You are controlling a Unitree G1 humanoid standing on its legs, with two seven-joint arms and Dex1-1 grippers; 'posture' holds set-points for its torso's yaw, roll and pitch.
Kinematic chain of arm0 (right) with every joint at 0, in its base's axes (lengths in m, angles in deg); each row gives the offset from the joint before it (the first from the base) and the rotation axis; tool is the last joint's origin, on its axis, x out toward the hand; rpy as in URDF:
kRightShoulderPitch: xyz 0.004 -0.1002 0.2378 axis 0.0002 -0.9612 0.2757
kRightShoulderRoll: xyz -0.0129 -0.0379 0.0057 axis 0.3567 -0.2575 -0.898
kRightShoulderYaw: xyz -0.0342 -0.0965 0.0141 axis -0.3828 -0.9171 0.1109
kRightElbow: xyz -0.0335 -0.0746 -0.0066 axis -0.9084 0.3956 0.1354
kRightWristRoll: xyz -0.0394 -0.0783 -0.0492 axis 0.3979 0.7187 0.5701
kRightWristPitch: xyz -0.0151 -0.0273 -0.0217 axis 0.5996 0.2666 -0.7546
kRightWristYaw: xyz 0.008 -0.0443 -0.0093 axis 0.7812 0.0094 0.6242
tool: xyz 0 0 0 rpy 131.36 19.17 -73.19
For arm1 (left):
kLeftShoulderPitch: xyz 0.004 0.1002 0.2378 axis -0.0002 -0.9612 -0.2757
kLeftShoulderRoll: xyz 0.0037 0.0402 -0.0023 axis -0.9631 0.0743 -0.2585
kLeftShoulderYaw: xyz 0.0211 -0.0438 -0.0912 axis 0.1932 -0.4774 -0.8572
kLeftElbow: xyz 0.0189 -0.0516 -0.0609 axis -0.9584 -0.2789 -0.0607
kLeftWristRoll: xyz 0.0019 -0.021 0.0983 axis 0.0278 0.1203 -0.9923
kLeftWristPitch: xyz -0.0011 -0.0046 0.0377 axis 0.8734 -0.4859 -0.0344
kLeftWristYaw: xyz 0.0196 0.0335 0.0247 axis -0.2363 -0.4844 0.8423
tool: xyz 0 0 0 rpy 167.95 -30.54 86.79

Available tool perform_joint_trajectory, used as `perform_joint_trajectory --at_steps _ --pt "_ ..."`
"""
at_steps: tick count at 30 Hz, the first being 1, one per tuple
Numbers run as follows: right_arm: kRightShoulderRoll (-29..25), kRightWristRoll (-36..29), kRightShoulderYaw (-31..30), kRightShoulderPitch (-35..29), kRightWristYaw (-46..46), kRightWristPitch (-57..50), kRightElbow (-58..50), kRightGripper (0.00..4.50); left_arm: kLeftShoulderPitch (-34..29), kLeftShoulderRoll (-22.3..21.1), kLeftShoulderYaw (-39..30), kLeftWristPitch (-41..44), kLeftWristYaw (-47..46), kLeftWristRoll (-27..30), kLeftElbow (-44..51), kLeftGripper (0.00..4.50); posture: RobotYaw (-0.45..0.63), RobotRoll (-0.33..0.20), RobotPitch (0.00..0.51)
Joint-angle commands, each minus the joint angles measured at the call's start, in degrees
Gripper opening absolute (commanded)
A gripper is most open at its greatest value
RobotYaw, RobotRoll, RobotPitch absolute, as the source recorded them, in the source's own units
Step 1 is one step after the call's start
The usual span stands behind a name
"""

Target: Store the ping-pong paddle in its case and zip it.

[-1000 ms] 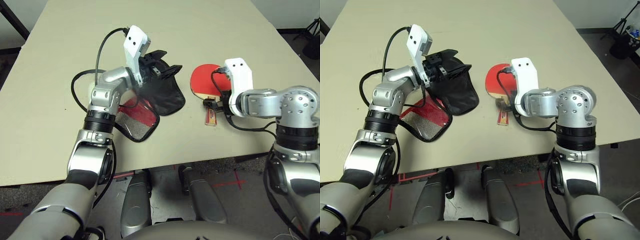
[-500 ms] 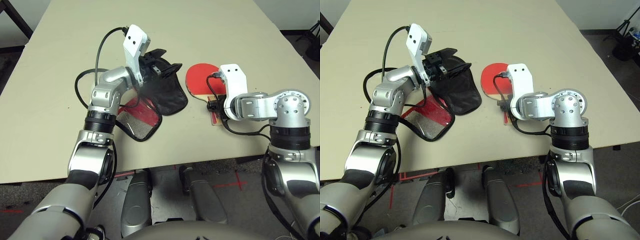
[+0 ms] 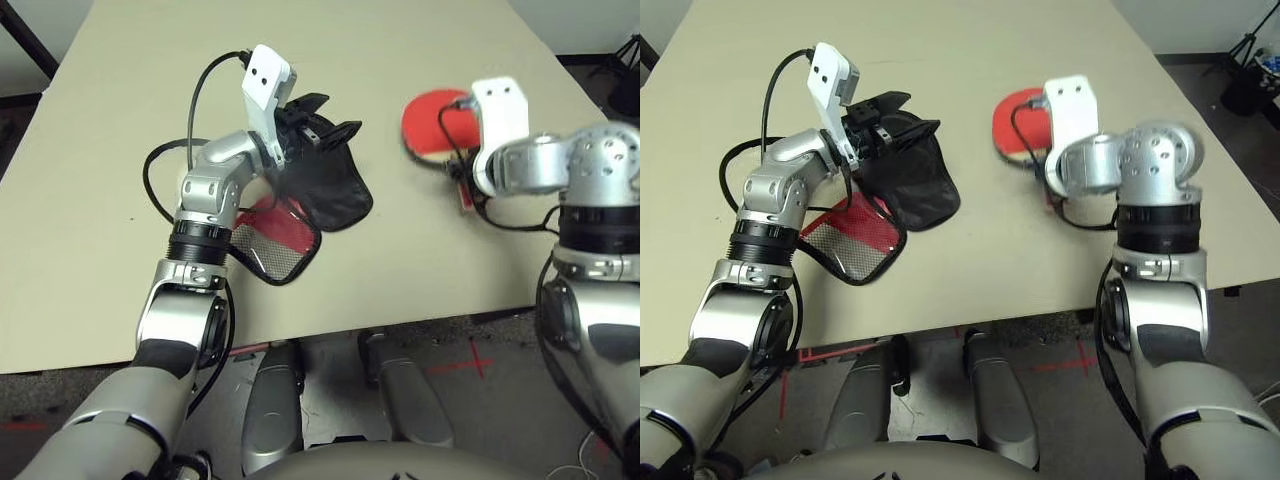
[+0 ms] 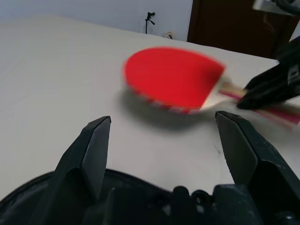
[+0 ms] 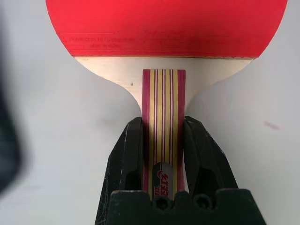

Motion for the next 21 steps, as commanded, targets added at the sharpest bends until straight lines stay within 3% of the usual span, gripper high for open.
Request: perform_joint_trajectory --at_steps 1,7,21 --pt "4.99 3.77 -1.97 1.34 -4.30 -0.66 0.99 1.06 0.78 -0.73 -0.40 0.28 0.30 0.80 1.39 4.50 -0.08 0.000 0.209" --pt "12.54 7.61 -4.25 0.97 -8.65 -0.66 0.71 1.06 1.18 -3.05 -1.70 2.08 -0.21 1.68 3.67 4.50 -0.06 0.000 0.210" --pt "16.67 18.12 -6.71 4.00 -21.53 -0.12 4.95 1.06 -4.67 -11.89 -3.94 9.44 0.40 2.72 11.68 4.50 0.00 0.000 0.222"
